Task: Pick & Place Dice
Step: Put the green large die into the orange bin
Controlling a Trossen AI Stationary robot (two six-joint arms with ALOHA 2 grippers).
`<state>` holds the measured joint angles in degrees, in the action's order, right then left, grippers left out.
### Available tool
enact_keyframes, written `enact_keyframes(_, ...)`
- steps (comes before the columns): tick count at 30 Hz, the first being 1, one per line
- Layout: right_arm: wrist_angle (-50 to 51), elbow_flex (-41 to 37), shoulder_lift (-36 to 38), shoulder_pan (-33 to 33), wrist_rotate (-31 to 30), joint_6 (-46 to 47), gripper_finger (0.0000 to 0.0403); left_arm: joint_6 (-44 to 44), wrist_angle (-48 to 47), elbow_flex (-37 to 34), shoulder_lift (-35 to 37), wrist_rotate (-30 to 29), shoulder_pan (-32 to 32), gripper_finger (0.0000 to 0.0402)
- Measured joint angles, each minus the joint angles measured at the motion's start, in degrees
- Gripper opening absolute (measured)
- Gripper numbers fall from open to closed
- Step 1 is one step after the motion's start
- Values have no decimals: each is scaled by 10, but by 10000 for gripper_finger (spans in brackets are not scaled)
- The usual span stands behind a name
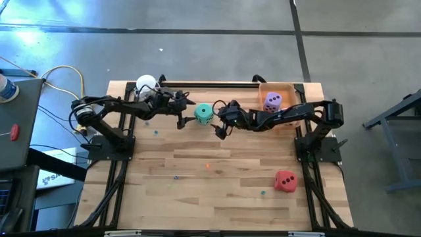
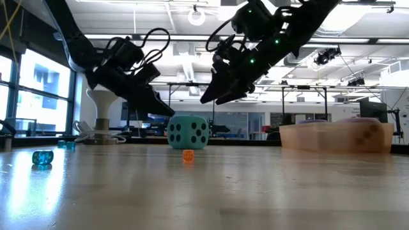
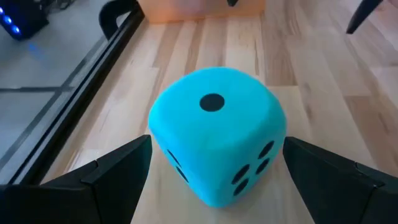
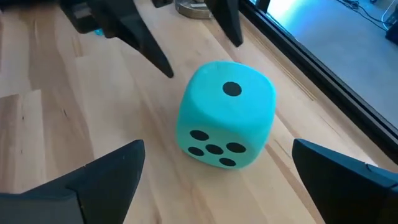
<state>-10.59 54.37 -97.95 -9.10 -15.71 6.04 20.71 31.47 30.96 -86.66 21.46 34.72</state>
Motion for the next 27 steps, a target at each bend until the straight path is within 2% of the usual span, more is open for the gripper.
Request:
enact_keyframes(7,3,0,0,1,27,0,398,20,62,0,-64,8,12,353)
enact_keyframes(15,7,0,0,1,25,2,398,0,136,1,-131,125,35,353)
enact_keyframes(23,20,0,0,5,23,4,398,-1,143,1,-138,138,20,353)
enact_keyframes(27,19,0,-26,8,22,6,398,-2,142,1,-138,137,7,353)
